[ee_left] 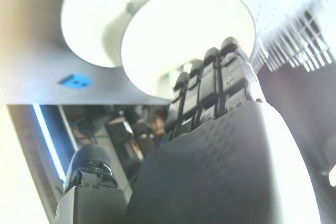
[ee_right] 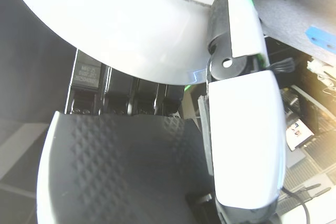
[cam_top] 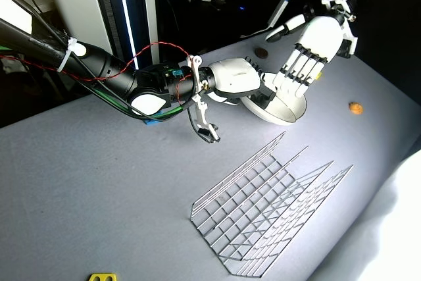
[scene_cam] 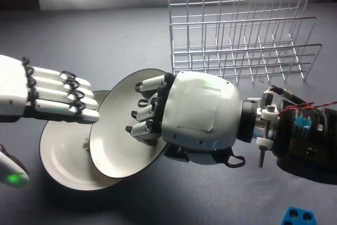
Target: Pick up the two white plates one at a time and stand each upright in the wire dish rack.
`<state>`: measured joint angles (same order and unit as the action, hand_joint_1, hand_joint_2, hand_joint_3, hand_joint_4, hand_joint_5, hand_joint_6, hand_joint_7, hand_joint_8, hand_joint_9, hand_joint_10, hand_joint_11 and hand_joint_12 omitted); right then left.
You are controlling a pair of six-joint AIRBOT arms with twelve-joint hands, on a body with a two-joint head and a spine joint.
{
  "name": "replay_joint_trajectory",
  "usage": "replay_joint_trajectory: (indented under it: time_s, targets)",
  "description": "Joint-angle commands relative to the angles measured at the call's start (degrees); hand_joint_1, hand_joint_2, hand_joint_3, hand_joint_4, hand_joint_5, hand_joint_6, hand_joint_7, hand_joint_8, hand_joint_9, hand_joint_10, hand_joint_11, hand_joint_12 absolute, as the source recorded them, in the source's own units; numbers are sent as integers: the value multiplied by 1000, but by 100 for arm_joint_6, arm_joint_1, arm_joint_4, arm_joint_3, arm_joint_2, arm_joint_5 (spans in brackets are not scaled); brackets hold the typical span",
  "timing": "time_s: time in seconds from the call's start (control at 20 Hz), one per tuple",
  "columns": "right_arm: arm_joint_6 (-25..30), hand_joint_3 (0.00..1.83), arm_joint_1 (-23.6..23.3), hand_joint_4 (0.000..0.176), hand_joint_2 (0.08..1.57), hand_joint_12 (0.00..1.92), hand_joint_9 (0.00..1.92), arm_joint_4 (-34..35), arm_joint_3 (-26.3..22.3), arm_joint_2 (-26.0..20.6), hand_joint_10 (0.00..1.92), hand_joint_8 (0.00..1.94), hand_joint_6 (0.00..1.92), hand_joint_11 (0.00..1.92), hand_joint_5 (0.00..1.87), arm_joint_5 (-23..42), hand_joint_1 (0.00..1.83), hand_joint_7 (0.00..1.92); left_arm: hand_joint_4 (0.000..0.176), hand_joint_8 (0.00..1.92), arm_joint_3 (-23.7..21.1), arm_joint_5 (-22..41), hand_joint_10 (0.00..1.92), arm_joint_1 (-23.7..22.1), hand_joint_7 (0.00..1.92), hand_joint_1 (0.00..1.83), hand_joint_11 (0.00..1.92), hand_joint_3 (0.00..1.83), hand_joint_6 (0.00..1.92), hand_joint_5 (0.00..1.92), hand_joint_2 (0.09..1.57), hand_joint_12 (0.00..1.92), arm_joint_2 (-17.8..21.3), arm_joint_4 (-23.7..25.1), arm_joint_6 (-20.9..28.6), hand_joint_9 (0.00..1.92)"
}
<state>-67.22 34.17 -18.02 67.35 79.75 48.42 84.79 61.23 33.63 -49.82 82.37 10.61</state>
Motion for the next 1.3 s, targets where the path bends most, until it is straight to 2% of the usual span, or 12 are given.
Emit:
replay_joint_trajectory:
  time_s: [0.0, 0.35, 0.55, 0.95, 1.1, 1.25]
  targets:
    - [-57, 1, -52, 11, 1127, 1252, 1122, 199, -65, -52, 192, 931, 1107, 636, 904, 770, 1215, 1023, 0, 3, 65, 267, 0, -34, 12, 0, 0, 1, 4, 25, 1065, 0, 72, -418, 15, 0]
    - [-70, 0, -326, 18, 1105, 1222, 1155, 781, -770, -536, 172, 860, 1026, 670, 962, 763, 1224, 1061, 0, 2, 303, 263, 0, 38, 6, 0, 0, 0, 6, 21, 1064, 0, 118, -386, -30, 0]
    - [-69, 3, -486, 17, 1130, 1228, 1132, 1080, -1108, -841, 144, 956, 1109, 631, 910, 685, 1212, 1002, 0, 8, 470, 282, 0, 38, 19, 0, 0, 1, 8, 29, 1067, 0, 30, -283, -35, 0]
    - [-9, 0, -1040, 25, 1100, 1204, 1175, 1532, -1768, -1419, 145, 882, 975, 684, 1000, 208, 1226, 1045, 0, 0, 788, 309, 0, 65, 0, 0, 0, 1, 0, 5, 1066, 0, -133, -228, -15, 0]
    - [380, 1, -1319, 22, 1097, 1208, 1183, 1566, -1888, -1663, 141, 861, 986, 676, 999, -367, 1228, 1053, 0, 1, 775, 309, 0, 72, 4, 0, 0, 2, 0, 6, 1069, 0, -139, -217, 46, 0]
    - [1332, 0, -1678, 20, 1087, 1191, 1197, 1566, -1891, -1894, 136, 816, 954, 699, 1012, -915, 1235, 1087, 0, 2, 762, 309, 0, 72, 6, 0, 0, 2, 5, 20, 1070, 0, -141, -163, 85, 0]
